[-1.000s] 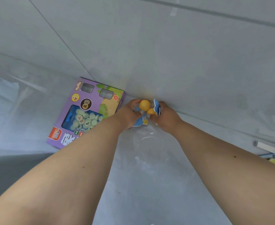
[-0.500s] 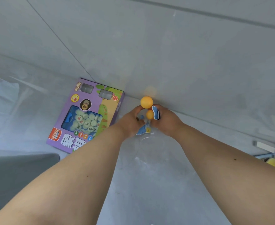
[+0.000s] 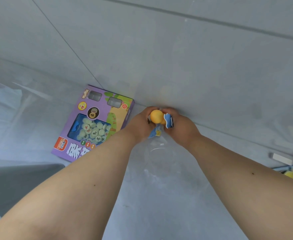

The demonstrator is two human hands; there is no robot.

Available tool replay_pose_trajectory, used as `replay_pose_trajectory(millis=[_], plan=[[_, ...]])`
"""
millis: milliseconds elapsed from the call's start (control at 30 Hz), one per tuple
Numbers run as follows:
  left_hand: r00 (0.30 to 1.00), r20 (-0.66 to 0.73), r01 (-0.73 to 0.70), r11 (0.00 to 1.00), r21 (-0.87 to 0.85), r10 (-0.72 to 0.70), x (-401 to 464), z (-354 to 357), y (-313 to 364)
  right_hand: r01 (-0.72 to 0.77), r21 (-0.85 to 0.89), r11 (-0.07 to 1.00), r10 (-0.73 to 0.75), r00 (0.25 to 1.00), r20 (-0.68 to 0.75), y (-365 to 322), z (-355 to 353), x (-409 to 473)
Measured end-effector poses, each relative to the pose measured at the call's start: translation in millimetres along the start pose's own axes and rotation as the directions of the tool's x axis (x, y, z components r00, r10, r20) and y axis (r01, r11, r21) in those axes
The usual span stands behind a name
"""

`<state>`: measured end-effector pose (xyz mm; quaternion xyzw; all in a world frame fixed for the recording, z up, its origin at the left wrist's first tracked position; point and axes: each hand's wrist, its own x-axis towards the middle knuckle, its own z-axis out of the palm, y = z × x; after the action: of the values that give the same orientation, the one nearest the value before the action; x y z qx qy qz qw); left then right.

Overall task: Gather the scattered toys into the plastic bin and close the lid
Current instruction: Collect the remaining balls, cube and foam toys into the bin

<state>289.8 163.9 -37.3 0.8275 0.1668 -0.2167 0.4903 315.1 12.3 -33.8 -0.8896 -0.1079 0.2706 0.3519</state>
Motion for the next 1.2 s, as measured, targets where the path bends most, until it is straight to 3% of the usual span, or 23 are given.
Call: replay_pose_trajectory(millis=[333, 533, 667, 900, 1200], plan=[[0.999, 0.014, -0.032, 0.995, -0.09, 0.034, -42.3, -3.8, 16.3, 0.021, 0.121, 0.992, -0.023, 1.0, 0.015, -16.4, -18.6, -33.5], [0.998, 0.047, 0.036, 0.989, -0.146, -0.03, -87.8, -24.9, 39.8, 0.063, 0.159, 0.985, -0.069, 0.997, 0.035, -44.0, -42.8, -61.7], [0.999, 0.035, 0.006, 0.99, -0.14, -0.001, -144.0, -59.7, 68.5, 0.098, 0.161, 0.982, -0.107, 0.993, 0.051, -98.8, -71.9, -99.8], [0.997, -0.024, -0.08, 0.952, -0.295, 0.076, -258.4, -128.4, 98.6, 0.188, 0.206, 0.96, -0.205, 0.977, 0.064, -211.1, -90.8, -177.6], [0.988, -0.14, 0.006, 0.928, -0.373, -0.063, -398.4, -219.6, 35.2, 0.258, 0.298, 0.919, -0.336, 0.909, 0.249, -333.6, 0.6, -235.3]])
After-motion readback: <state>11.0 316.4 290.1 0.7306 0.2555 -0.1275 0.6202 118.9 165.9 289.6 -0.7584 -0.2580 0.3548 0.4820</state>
